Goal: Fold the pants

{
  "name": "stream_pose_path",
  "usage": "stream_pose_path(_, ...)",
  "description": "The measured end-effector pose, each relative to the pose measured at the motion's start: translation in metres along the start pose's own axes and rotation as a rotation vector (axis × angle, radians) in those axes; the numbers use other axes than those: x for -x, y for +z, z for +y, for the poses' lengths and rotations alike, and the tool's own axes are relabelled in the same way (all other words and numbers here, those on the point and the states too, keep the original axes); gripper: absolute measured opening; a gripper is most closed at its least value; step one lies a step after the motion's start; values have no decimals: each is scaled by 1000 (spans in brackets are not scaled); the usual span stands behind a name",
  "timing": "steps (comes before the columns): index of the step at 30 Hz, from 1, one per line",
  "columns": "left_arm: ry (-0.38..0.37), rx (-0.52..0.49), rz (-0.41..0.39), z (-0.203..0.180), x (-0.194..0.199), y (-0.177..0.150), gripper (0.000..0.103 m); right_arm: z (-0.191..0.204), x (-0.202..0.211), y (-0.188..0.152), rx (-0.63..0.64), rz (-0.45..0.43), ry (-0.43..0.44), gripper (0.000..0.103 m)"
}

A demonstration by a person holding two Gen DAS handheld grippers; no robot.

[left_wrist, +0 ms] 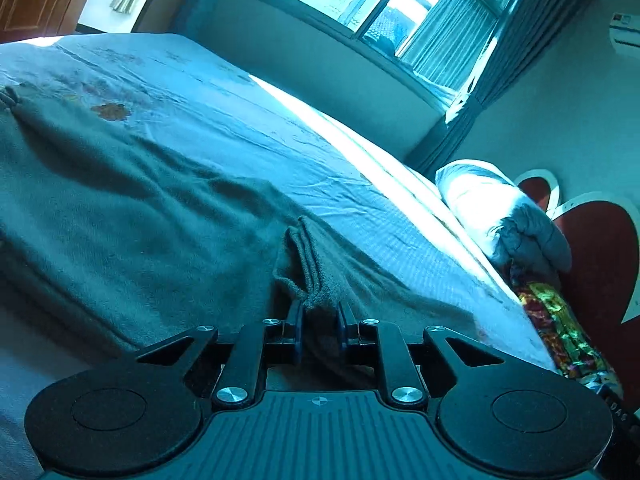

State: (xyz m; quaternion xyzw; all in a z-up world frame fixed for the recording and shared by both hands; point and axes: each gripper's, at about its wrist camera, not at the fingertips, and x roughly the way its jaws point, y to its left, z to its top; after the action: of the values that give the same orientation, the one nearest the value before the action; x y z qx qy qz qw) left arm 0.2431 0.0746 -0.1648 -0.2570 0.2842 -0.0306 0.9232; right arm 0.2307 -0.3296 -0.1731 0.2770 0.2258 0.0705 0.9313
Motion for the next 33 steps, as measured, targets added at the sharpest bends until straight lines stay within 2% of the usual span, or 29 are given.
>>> stream_pose_path(2, 44, 17, 64, 14, -16, -6, 17, 0, -1, -1, 3, 2, -21, 60)
stream_pose_path(4, 23, -3, 69, 19, -18, -12, 20, 3, -4, -1, 42, 20, -72, 60)
stream_pose_path(6, 18, 8, 65, 18, -15, -11, 23, 14, -9, -2, 146, 34, -129, 60)
stream_pose_path(7, 14, 8, 66, 17, -14, -11, 26, 21, -16, -5, 216, 62, -172, 63)
stream_pose_path(9, 17, -16, 64, 15, -14, -12, 27, 23, -41, -16, 323, 183, -312, 64)
stream_pose_path(10, 16, -22, 64, 16, -13, -13, 27, 17, -46, -21, 323, 202, -315, 64)
stream_pose_path(13, 9, -13, 69, 19, -9, -10, 28, 18, -41, -18, 325, 173, -291, 62)
stream_pose_path(16, 33, -55, 49, 17, -2, -8, 29, 32, -25, -4, 317, 59, -184, 61)
stream_pose_path(18, 42, -81, 74, 17, -7, -9, 29, 43, -31, 3, 332, 59, -119, 60)
stream_pose_path(20, 45, -79, 83, 17, -10, -9, 29, 50, -42, 5, 319, 66, -52, 52)
stream_pose_path(22, 46, -82, 87, 18, -10, -8, 29, 54, -60, 4, 326, 107, -24, 50)
stream_pose_path(23, 43, -87, 85, 18, -9, -9, 29, 53, -72, 0, 335, 153, -28, 49)
stream_pose_path(25, 37, -81, 82, 19, -7, -9, 29, 47, -101, -12, 356, 302, -90, 50)
stream_pose_path(27, 39, -78, 67, 15, -2, -5, 29, 49, -96, -14, 393, 267, -77, 51)
stream_pose_path(29, 56, -131, 31, 5, -1, -1, 29, 52, -89, -7, 374, 222, -55, 51)
stream_pose_path(31, 98, -184, -6, -3, -7, 7, 29, 54, -92, 5, 383, 176, -67, 51)
stream_pose_path(33, 146, -203, -8, -5, -20, 15, 29, 58, -103, 14, 417, 174, -83, 51)
